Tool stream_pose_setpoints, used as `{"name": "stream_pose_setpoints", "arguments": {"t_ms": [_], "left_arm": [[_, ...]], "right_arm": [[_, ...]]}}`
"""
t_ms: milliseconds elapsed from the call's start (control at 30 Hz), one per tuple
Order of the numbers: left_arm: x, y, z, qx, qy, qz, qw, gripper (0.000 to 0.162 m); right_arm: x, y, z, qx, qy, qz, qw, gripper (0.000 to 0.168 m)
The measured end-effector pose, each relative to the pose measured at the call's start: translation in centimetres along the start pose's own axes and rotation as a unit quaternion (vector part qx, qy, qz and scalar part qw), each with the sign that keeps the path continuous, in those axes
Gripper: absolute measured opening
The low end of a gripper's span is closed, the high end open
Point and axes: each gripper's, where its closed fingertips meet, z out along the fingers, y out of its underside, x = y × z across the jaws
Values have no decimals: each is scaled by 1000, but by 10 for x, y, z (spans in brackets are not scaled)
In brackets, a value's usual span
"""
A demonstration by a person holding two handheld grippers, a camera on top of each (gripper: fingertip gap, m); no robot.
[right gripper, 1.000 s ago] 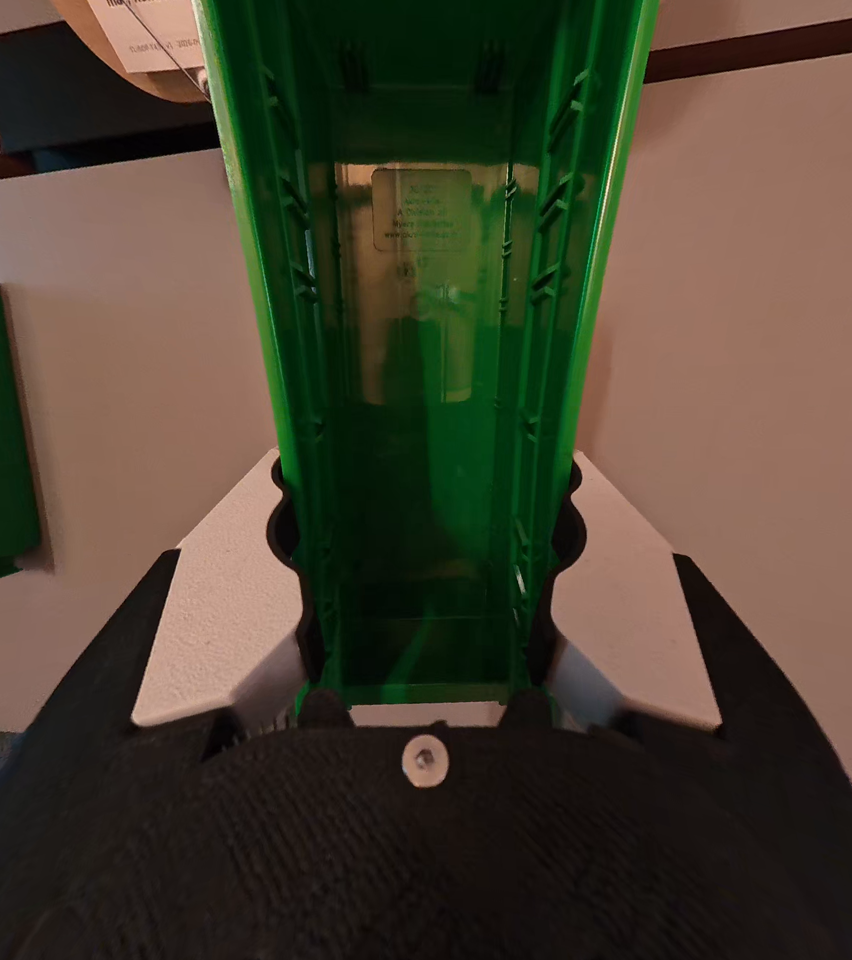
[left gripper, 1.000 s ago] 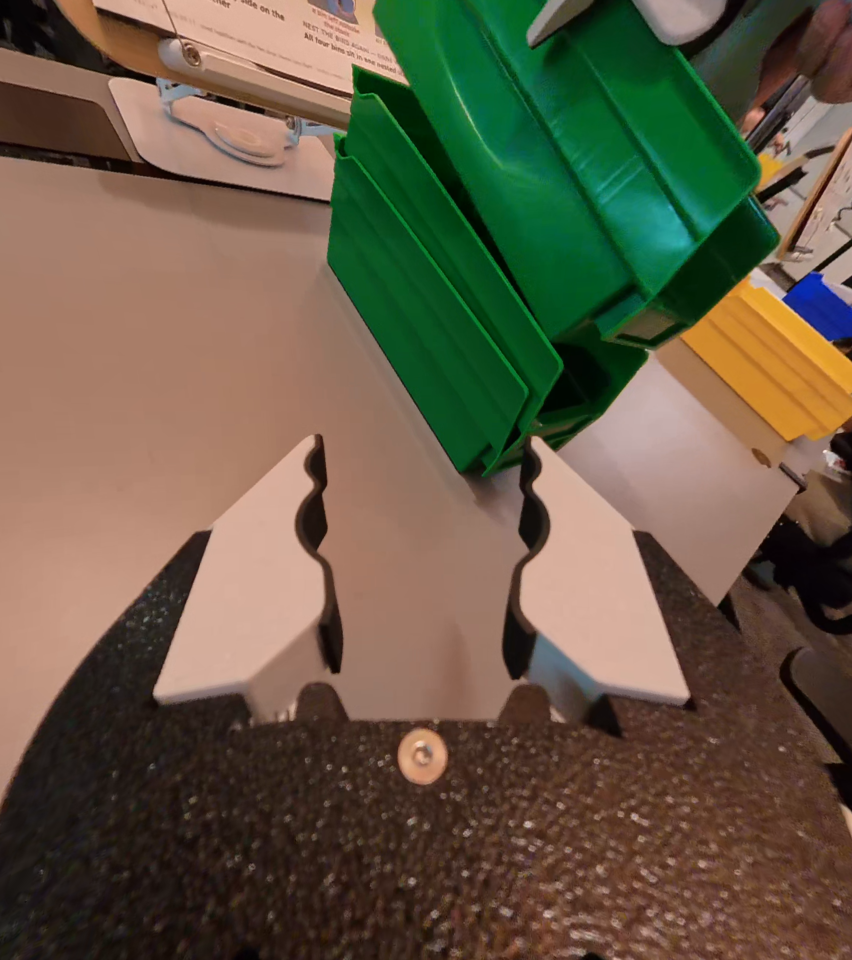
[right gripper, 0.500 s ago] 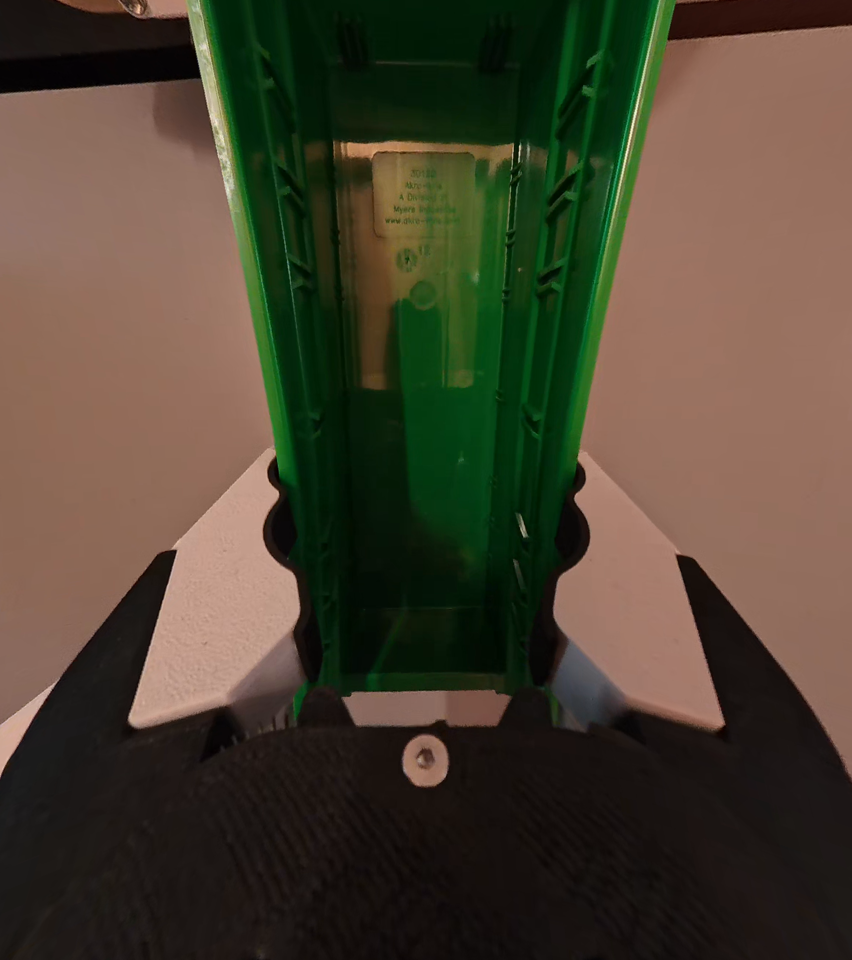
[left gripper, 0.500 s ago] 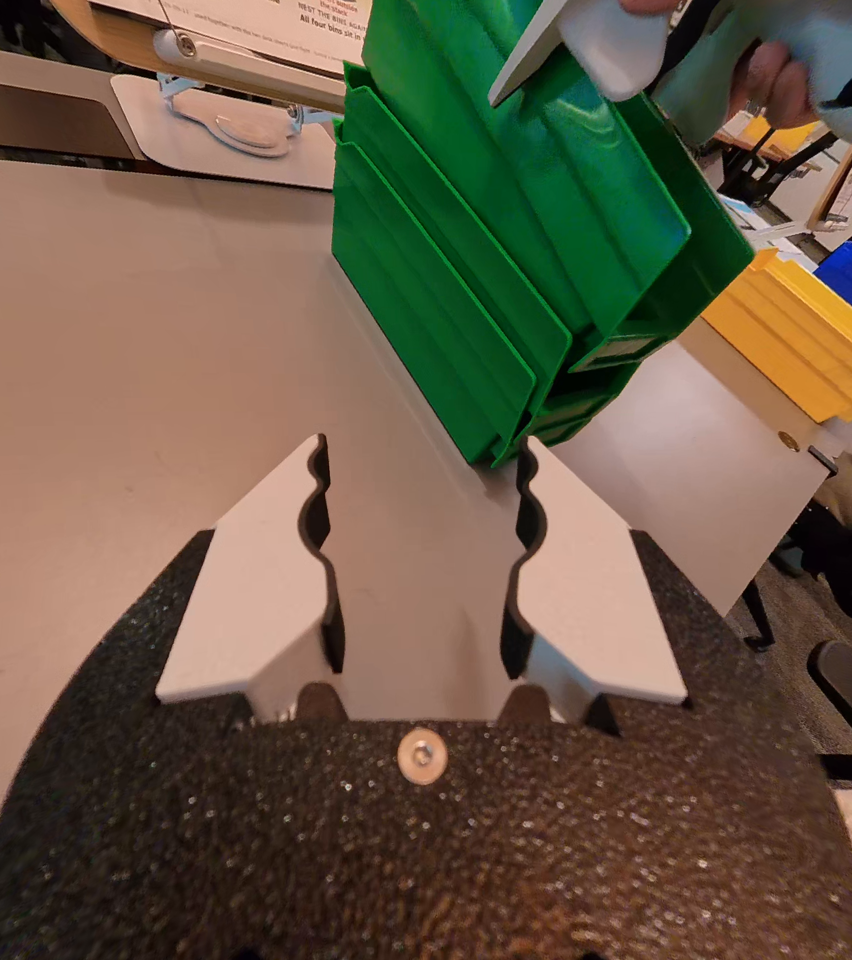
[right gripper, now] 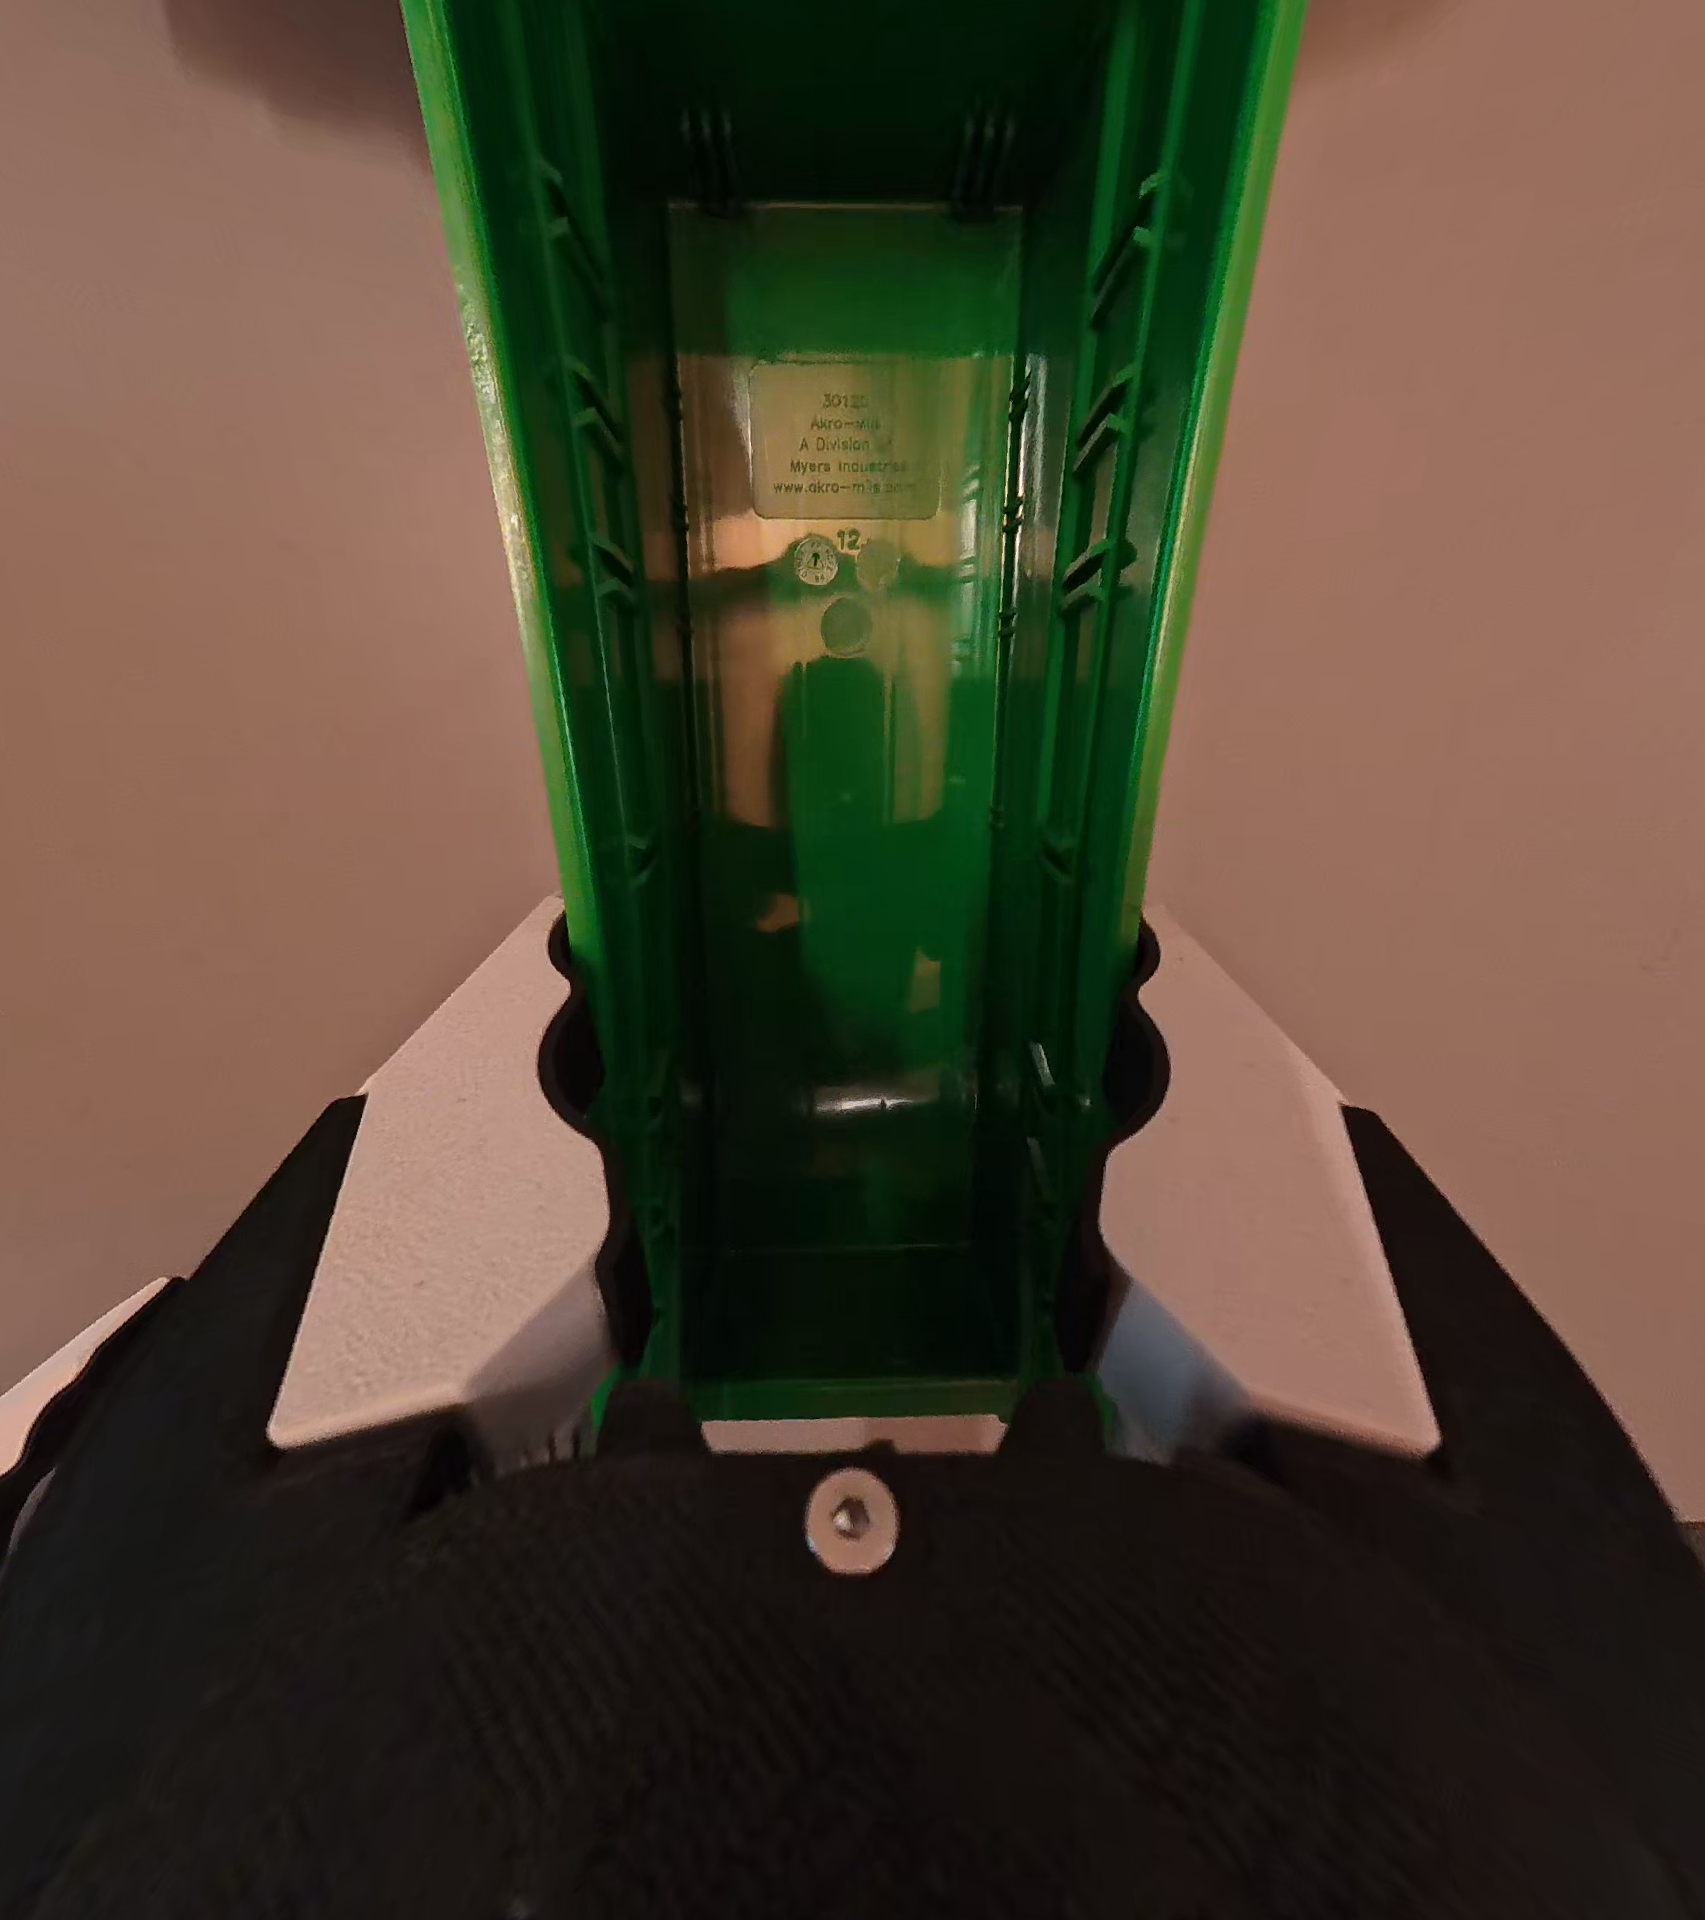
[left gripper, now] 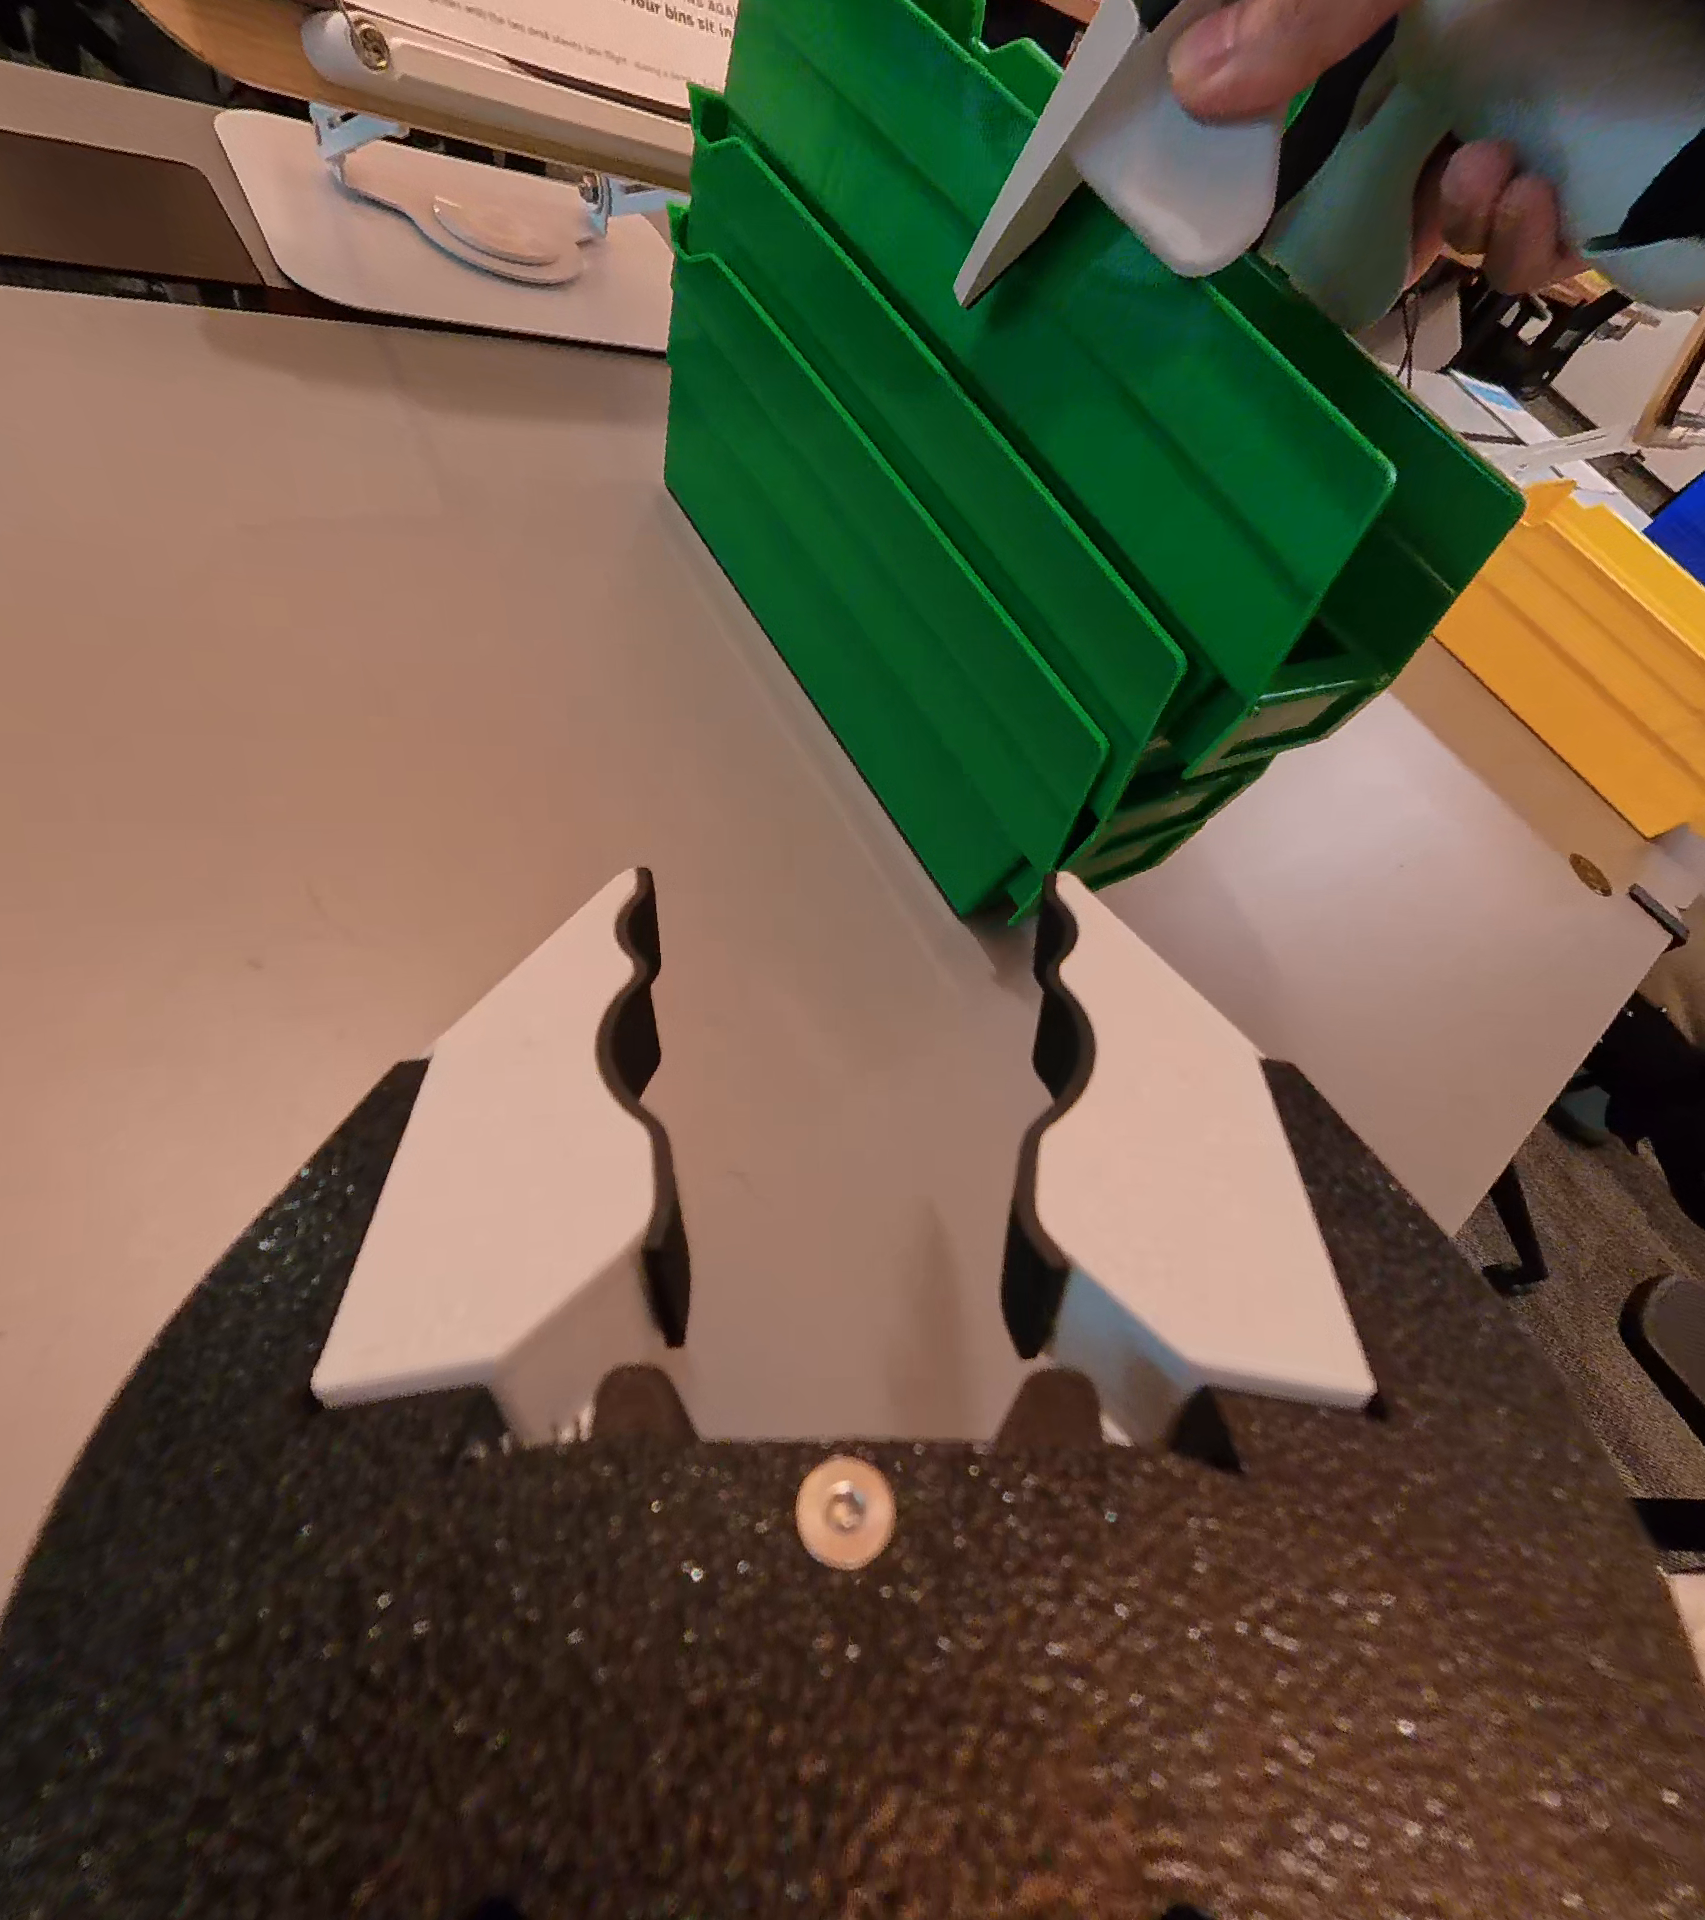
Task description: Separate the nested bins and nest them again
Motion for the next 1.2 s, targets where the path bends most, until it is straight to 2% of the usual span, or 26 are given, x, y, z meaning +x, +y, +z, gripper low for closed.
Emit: {"name": "stream_pose_setpoints", "arguments": {"t_ms": [533, 833, 933, 1033, 1200], "left_arm": [[0, 3, 1, -7, 5, -5, 1000, 71], [-1, 2, 1, -6, 1, -4, 1000, 72], [-1, 4, 3, -11, -2, 0, 1000, 73], [-6, 5, 3, -11, -16, 8, 1000, 75], [-30, -4, -12, 9, -57, 2, 998, 87]], "right_arm": [[-1, 2, 17, 11, 12, -6, 1000, 106], [-3, 5, 21, 8, 5, -32, 999, 127], [-2, 1, 15, 14, 11, -73, 997, 126], [-3, -19, -8, 78, 8, -103, 992, 126], [-9, -32, -62, 209, -62, -152, 964, 129]]}}
